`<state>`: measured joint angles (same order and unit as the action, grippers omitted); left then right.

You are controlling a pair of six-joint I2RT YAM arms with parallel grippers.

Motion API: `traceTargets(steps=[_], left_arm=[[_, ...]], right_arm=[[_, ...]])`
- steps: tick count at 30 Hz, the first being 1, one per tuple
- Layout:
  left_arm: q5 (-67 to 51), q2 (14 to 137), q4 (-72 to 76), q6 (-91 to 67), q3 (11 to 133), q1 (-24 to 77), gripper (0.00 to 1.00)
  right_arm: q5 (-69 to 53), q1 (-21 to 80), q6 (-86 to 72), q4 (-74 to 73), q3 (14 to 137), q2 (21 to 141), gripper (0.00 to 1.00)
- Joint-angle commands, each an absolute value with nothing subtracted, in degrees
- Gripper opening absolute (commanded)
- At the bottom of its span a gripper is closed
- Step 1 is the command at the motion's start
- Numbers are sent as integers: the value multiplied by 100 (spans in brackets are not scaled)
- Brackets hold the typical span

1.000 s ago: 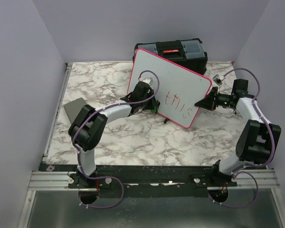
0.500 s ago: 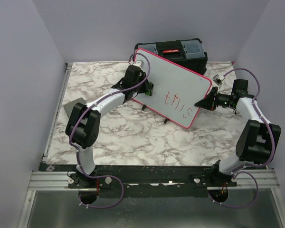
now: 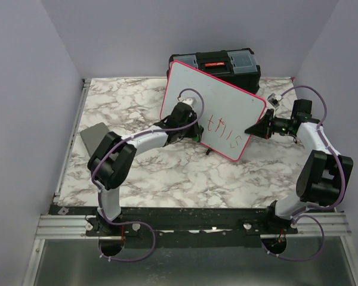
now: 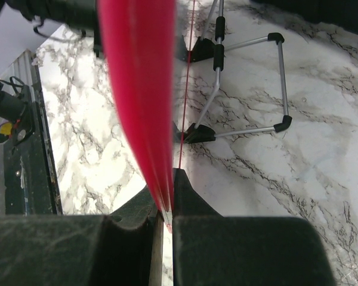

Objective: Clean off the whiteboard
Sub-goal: Erase the whiteboard at the whiteboard stand.

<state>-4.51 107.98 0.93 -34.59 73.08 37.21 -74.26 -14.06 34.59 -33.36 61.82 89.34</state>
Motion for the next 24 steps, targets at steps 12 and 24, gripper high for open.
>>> traceTargets(steps=[12, 24], left_arm=[[-404, 10820, -358, -3352, 7575, 3533, 0], [-468, 11232, -898, -3141, 9546, 3297, 0]], right_arm=[[-7954, -1318, 3533, -3753, 6355, 8841, 1], [-7928, -1334, 3558, -3753, 6355, 8815, 1]])
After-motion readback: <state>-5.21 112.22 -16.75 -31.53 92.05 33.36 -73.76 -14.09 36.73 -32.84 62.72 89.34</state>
